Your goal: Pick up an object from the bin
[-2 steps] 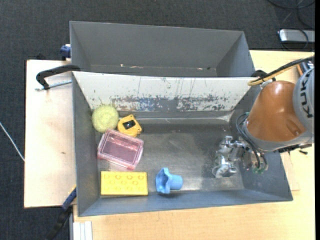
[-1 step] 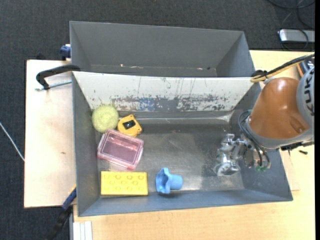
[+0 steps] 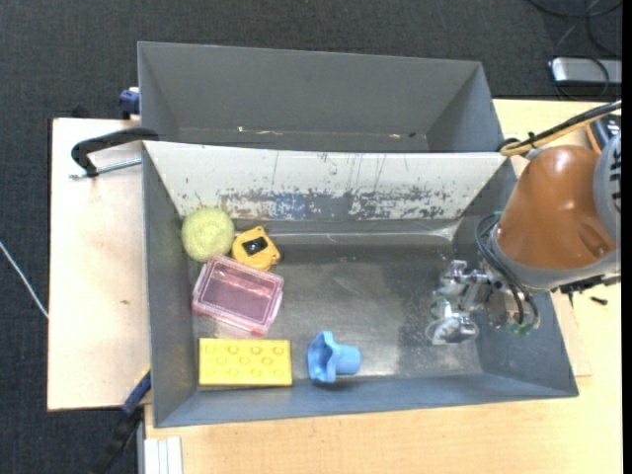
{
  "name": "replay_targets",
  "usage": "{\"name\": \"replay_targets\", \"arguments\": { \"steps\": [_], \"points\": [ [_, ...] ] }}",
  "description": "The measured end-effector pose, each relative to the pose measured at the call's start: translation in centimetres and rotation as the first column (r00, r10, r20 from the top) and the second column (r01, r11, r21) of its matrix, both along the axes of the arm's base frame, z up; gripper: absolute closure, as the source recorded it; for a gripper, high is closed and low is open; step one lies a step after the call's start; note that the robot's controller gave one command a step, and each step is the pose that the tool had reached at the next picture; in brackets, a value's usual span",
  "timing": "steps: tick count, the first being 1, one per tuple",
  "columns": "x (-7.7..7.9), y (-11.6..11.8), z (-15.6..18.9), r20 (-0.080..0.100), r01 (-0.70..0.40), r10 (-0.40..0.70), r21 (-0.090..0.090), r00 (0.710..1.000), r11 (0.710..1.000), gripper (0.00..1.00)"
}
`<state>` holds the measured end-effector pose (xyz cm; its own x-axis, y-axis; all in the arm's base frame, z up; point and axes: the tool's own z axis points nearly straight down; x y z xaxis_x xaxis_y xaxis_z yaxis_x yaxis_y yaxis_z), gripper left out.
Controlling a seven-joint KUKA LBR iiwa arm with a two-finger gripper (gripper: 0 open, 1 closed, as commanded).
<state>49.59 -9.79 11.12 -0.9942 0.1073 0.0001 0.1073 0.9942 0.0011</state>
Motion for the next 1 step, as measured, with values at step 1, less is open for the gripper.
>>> {"name": "replay_targets", "arguments": {
  "steps": [1],
  "points": [
    [0.04, 0.00, 1.79, 0.002, 0.000, 0.000, 0.000, 1.000, 1.000, 1.00]
  ]
}}
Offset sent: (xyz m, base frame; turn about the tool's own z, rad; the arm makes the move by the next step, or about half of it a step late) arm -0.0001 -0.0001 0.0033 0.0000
